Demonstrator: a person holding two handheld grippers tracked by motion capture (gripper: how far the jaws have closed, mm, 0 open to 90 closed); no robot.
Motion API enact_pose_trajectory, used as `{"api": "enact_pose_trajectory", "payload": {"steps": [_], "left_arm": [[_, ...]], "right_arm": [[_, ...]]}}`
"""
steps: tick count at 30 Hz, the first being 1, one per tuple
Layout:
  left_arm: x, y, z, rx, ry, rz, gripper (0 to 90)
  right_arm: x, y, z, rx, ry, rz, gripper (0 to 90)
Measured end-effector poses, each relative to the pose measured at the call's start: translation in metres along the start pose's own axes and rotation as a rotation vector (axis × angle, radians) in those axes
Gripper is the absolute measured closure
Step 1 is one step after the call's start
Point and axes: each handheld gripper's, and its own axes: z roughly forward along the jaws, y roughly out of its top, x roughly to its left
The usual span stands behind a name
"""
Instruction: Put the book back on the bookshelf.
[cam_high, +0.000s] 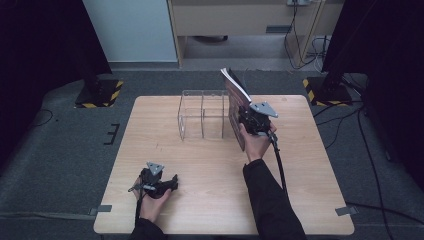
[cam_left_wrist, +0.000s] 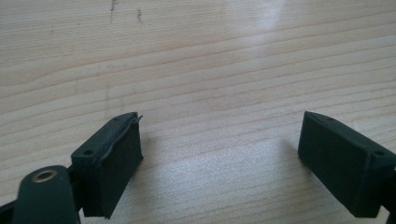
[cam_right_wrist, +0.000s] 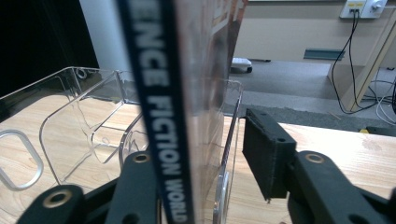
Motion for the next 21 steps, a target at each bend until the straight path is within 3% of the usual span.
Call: {"api": "enact_pose_trajectory", "payload": {"steps": [5, 6, 9, 17, 21], "left_arm": [[0.0, 0.0, 0.0, 0.0, 0.0, 0.0, 12.4], [0.0, 0.0, 0.0, 0.0, 0.0, 0.0, 12.4], [0.0, 0.0, 0.0, -0.001, 0.0, 0.0, 12.4], [0.0, 0.0, 0.0, 0.0, 0.0, 0.0, 12.4], [0.0, 0.0, 0.0, 0.0, 0.0, 0.0, 12.4]], "right_arm": [[-0.0007, 0.0003, 0.0002, 0.0, -0.002, 0.003, 57.7], [-0.0012, 0.0007, -0.0005, 0.005, 0.006, 0.008, 66.0], [-0.0017, 0.001, -0.0006, 0.004, 0.006, 0.018, 71.2], [-0.0038, 0.0012, -0.0004, 0.008, -0.009, 0.018, 72.8], [-0.0034, 0.0016, -0.0008, 0.014, 0.004, 0.025, 81.2]]}}
